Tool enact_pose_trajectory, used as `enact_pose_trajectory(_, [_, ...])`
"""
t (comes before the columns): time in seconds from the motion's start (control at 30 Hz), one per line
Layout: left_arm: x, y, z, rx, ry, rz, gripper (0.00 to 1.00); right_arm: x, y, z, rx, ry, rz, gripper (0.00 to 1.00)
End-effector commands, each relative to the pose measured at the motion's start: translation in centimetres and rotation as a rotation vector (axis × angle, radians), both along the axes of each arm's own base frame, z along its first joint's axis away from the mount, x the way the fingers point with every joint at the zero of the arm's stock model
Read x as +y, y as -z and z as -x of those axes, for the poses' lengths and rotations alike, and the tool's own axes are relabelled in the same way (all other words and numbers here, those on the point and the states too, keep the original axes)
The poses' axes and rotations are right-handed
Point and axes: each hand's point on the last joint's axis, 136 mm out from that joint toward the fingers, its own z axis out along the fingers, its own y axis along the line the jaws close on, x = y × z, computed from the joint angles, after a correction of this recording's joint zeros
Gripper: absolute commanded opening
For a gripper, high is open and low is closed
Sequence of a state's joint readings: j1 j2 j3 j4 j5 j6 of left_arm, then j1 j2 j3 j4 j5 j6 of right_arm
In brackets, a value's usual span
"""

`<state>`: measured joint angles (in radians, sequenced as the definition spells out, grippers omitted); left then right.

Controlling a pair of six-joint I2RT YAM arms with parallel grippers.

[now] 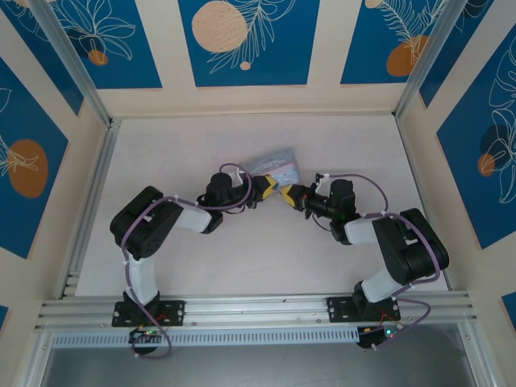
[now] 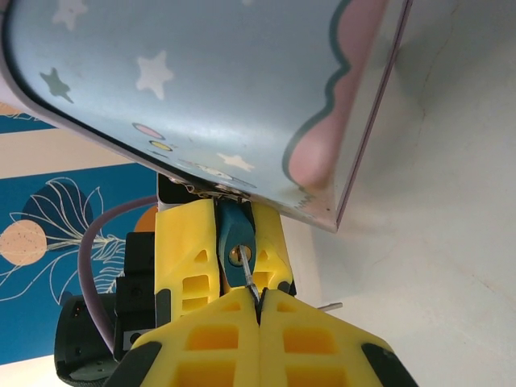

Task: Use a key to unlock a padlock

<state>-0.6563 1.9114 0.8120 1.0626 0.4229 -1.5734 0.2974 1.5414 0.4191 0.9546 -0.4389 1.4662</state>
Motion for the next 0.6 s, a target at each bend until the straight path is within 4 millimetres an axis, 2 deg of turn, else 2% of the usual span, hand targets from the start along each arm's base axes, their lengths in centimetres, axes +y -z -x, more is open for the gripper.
enact_pose_trajectory(0.0, [-1.3, -4.3, 2.3, -0.117, 0.123, 0.097, 0.0, 0.1, -1.7, -0.9, -0.061, -0.003, -0.005, 0.0])
enact_pose_trajectory(0.4, [-1.6, -5.9, 2.8, -0.155, 0.158, 0.119, 0.0, 0.4, -0.9, -1.5, -0.09, -0.052, 0.081, 0.0])
enact_pose_trajectory(0.57, [-1.6, -6.0, 3.1, -0.159, 0.168, 0.115, 0.0, -0.1, -0.5, -1.8, -0.102, -0.069, 0.111, 0.0])
